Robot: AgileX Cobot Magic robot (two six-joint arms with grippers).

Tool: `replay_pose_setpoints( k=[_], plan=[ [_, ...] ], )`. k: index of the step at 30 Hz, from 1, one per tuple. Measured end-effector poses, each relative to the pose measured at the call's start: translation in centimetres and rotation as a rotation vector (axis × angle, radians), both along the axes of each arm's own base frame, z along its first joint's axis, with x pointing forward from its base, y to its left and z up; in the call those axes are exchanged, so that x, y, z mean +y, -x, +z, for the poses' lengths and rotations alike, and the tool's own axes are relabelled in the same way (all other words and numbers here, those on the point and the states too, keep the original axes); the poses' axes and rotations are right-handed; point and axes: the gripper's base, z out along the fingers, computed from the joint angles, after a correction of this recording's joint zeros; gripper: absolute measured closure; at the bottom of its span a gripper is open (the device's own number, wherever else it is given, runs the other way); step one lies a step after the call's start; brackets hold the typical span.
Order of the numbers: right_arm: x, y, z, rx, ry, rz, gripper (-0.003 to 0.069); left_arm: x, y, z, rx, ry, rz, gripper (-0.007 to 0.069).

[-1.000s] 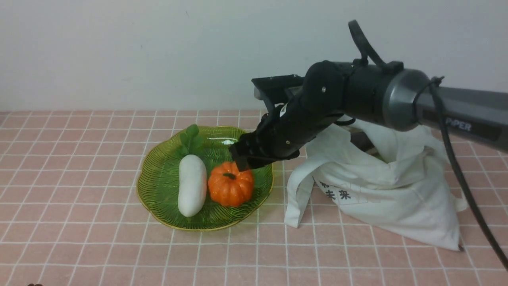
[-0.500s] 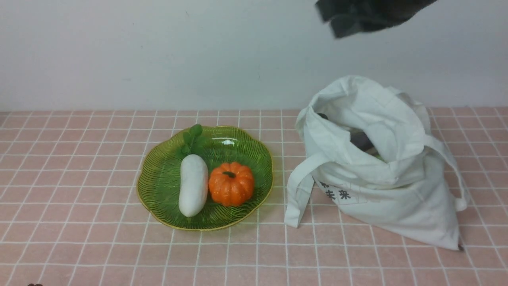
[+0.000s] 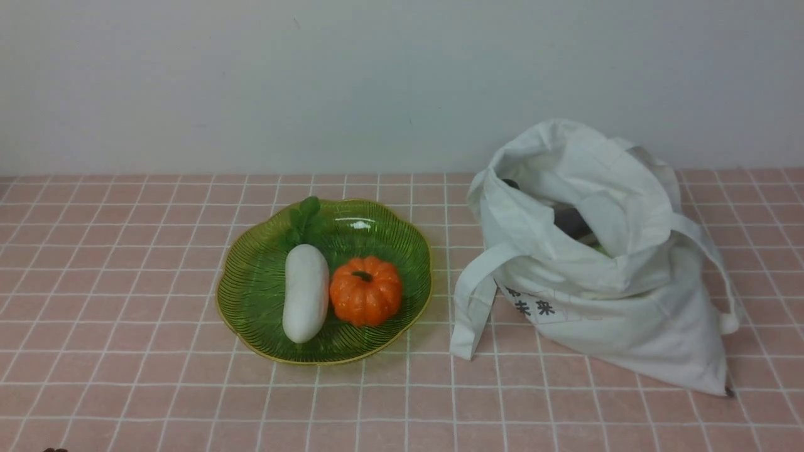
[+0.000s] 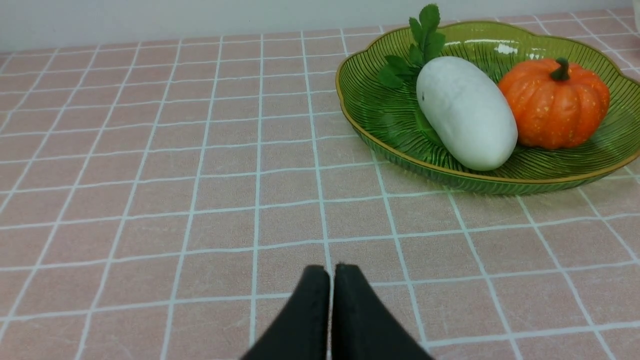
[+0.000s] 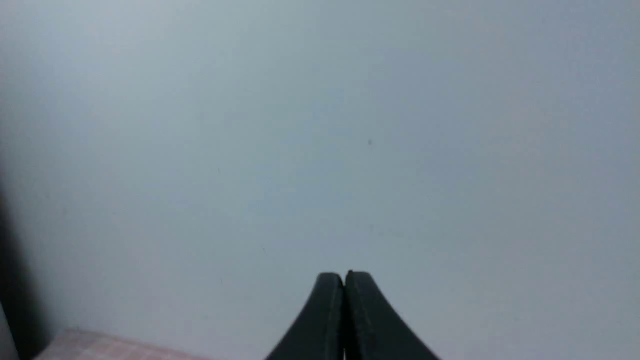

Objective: Take vegetables from bag on pink coffee tablecloth place on plate.

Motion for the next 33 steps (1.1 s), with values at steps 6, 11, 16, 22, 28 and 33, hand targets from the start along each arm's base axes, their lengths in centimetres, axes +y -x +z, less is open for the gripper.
replay_pose_setpoints(
  k=[6,11,16,22,28,33],
  plan=[
    [-1.1,2.4,-4.9,-0.086,-0.06,0.015,0.0673,0.0,0.0,0.0,0.0,0.0,0.0,0.063],
    [-1.3,3.0,-7.2,-0.102,-0.066,0.015,0.0673,0.0,0.0,0.0,0.0,0.0,0.0,0.063],
    [-1.3,2.9,-7.6,-0.081,-0.069,0.019,0.0673,0.0,0.0,0.0,0.0,0.0,0.0,0.063],
    [-1.3,2.9,-7.7,-0.073,-0.058,0.015,0.0673,0.0,0.0,0.0,0.0,0.0,0.0,0.063],
    [-1.1,2.4,-8.7,-0.016,-0.018,-0.007,0.0673,0.0,0.0,0.0,0.0,0.0,0.0,0.063],
    [-0.7,0.6,-12.6,0.09,0.062,-0.14,0.0673,0.0,0.0,0.0,0.0,0.0,0.0,0.063]
  ],
)
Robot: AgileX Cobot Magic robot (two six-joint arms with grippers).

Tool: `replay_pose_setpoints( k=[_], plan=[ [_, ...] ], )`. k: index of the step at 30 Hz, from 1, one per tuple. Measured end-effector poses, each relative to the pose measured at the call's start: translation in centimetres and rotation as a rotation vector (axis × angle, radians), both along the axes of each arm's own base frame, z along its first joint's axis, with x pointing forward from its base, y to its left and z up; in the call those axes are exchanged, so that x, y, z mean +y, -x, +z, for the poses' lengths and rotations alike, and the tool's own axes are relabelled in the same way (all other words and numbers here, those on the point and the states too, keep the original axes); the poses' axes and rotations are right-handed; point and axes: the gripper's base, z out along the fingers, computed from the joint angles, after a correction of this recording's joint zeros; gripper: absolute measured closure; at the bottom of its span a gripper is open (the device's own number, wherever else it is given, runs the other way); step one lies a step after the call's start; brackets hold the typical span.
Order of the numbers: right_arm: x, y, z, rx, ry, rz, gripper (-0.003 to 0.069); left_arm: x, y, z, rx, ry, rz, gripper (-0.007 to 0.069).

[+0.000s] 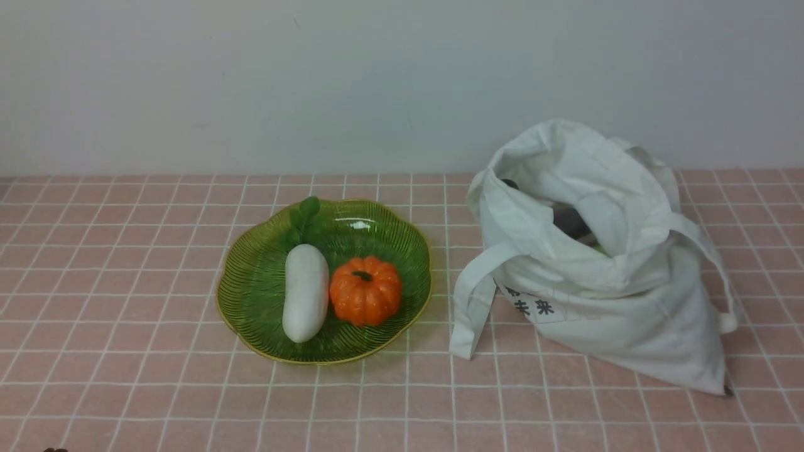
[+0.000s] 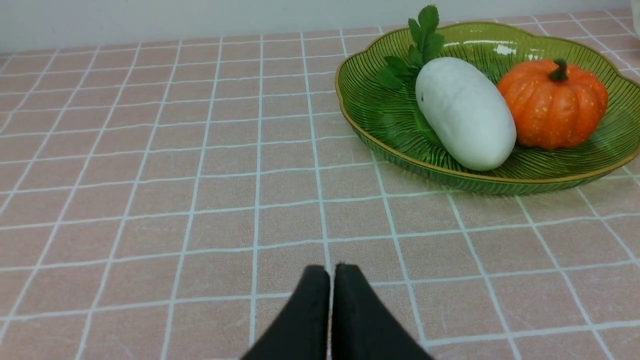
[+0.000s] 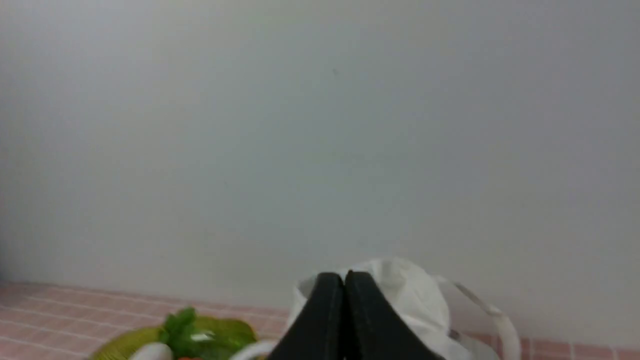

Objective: Take vegetables from bag on pink coffee tablecloth place on plate.

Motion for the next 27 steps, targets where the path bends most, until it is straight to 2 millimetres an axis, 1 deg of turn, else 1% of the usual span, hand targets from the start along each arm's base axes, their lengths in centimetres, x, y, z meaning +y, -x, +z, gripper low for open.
replay_pose_setpoints(
  k=[2,4,5,7,10,14,27],
  plan=[
    [0.0,-0.8,-2.1,0.054,0.024,-0.058,0.0673,0.0,0.0,0.0,0.0,0.0,0.0,0.063],
    [-0.1,-1.9,-5.5,0.137,0.05,-0.143,0.0673,0.0,0.0,0.0,0.0,0.0,0.0,0.063],
    [-0.1,-1.9,-5.7,0.14,0.051,-0.15,0.0673,0.0,0.0,0.0,0.0,0.0,0.0,0.063],
    [-0.3,-2.5,-8.4,0.197,0.065,-0.206,0.0673,0.0,0.0,0.0,0.0,0.0,0.0,0.063],
    [-0.7,-2.7,-10.2,0.249,0.07,-0.271,0.0673,0.0,0.0,0.0,0.0,0.0,0.0,0.063],
    [-0.8,-2.7,-10.5,0.271,0.085,-0.297,0.0673,0.0,0.0,0.0,0.0,0.0,0.0,0.063],
    [-0.9,-2.7,-10.5,0.273,0.091,-0.302,0.0673,0.0,0.0,0.0,0.0,0.0,0.0,0.063]
  ],
)
